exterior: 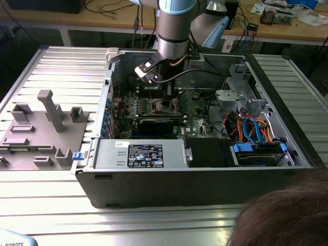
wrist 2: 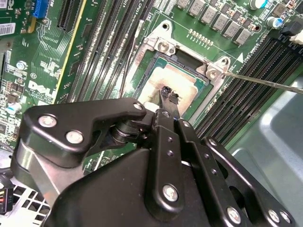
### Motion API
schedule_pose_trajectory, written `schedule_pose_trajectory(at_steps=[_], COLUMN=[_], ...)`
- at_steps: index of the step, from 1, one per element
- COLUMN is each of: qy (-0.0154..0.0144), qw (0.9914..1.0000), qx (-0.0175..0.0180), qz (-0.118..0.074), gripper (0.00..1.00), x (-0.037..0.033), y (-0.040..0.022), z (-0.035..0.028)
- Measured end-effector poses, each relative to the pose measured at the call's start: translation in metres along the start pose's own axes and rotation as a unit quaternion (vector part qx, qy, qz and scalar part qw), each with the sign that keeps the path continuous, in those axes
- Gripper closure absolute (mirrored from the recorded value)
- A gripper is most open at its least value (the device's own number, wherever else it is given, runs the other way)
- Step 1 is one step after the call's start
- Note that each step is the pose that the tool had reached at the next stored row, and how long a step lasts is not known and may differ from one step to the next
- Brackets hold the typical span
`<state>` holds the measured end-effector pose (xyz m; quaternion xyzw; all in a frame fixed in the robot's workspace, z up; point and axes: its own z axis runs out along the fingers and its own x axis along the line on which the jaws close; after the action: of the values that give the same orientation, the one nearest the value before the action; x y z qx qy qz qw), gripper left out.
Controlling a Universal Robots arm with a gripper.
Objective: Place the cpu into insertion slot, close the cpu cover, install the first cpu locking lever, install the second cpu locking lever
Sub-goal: 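Place the cpu into insertion slot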
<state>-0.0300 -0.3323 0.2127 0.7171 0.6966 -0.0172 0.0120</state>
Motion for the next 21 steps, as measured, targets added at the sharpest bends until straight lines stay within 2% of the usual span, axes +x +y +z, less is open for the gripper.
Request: schedule_pose_trajectory(at_steps=[21], qy=[0.0000], qw=[1.00000], qx=[0.0000], qz=[0.000], gripper=[0.89], x=[-0.0002], y=[0.0000], z=[-0.0048])
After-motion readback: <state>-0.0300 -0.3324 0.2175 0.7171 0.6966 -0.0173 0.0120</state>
